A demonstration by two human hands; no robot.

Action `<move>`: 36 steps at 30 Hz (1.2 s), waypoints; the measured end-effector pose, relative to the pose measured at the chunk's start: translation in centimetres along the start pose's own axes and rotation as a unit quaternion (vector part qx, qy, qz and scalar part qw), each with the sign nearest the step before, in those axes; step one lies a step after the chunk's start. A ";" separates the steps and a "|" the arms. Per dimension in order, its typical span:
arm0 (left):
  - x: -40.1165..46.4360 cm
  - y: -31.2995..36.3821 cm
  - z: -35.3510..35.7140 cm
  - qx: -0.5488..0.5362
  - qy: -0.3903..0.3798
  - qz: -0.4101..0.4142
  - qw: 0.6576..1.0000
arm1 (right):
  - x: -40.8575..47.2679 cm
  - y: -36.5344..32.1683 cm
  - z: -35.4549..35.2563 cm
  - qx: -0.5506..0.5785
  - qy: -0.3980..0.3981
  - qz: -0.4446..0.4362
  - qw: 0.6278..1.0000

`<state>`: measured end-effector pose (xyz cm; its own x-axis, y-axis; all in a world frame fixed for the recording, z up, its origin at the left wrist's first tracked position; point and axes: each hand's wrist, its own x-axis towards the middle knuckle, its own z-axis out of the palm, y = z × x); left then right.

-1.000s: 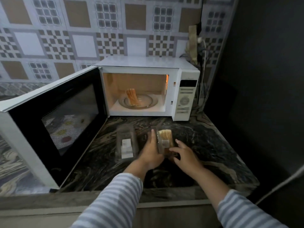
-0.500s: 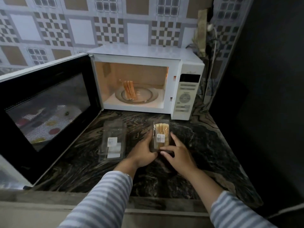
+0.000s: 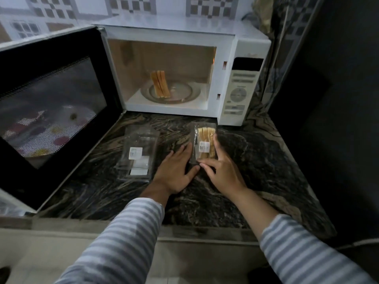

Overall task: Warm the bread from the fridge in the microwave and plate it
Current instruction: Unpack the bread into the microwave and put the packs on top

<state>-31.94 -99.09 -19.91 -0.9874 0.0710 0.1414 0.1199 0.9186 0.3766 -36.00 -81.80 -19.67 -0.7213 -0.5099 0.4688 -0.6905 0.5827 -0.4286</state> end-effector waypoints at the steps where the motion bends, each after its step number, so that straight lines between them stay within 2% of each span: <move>1: 0.0 0.0 0.0 0.000 0.001 0.000 1.000 | 0.0 0.1 0.2 0.000 0.003 -0.006 1.000; 9: 0.4 -0.4 0.2 -0.006 0.005 0.000 1.000 | 0.5 0.6 -0.4 -0.022 -0.045 -0.023 0.998; 12: 0.5 -0.3 0.1 -0.002 0.001 0.005 1.000 | 0.4 0.9 -0.2 -0.058 -0.042 -0.053 0.996; 19: 0.6 -0.3 0.2 0.002 0.005 0.006 1.000 | 0.3 0.3 0.1 -0.109 -0.001 -0.062 0.992; 30: 0.6 -0.2 -0.2 -0.014 -0.002 -0.002 1.000 | 0.2 0.3 0.4 -0.066 0.011 -0.040 0.997; 34: 0.5 0.0 -0.2 -0.034 0.018 -0.001 0.999 | 0.1 0.3 0.1 -0.079 0.021 -0.042 0.996; 36: 0.5 -0.1 -0.1 -0.057 0.029 -0.004 0.998 | -0.2 0.1 -0.2 -0.049 0.036 -0.016 0.998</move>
<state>-32.45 -99.17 -19.77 -0.9810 0.0383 0.1904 0.1268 0.8690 0.4783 -35.94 -81.52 -19.71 -0.6900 -0.4846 0.5377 -0.7024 0.6277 -0.3356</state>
